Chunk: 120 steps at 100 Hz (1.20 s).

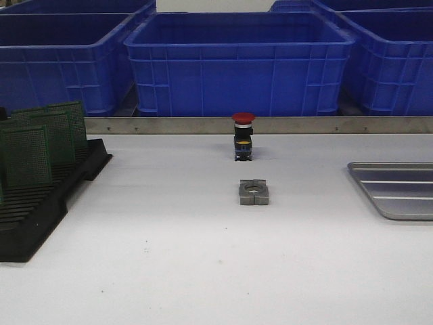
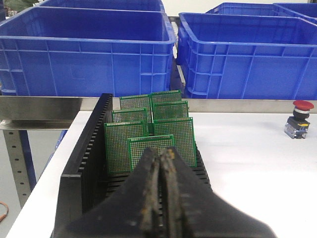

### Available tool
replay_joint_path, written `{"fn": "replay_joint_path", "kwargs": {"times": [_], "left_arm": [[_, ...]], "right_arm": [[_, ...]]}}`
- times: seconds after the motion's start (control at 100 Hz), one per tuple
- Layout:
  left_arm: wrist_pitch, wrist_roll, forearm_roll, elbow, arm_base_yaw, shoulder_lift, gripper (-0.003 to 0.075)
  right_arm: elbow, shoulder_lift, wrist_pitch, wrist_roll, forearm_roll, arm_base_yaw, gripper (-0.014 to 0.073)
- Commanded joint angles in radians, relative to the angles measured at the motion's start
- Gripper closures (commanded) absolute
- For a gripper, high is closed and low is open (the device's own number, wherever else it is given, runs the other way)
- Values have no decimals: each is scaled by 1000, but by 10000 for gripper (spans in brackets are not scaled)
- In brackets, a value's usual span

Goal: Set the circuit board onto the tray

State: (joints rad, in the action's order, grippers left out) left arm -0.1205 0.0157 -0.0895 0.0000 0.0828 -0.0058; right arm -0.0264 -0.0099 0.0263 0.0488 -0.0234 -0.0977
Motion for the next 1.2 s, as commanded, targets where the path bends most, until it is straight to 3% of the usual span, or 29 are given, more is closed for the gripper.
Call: {"fn": "replay_joint_path", "kwargs": {"times": [0.0,0.67,0.94,1.19], "left_arm": [[83,-6,0,49,-1,-30,741],[100,-6,3,-9,-16,-30,741],[-109,-8,3,-192,-71,-2,741],[-250,-8,-1,-341,-85,155,741]], "right_arm": [[12,-27,-77,4,-11,0,706],[12,-27,-77,4,-11,0,706],[12,-27,-77,4,-11,0,706],[12,-27,-77,4,-11,0,706]]}}
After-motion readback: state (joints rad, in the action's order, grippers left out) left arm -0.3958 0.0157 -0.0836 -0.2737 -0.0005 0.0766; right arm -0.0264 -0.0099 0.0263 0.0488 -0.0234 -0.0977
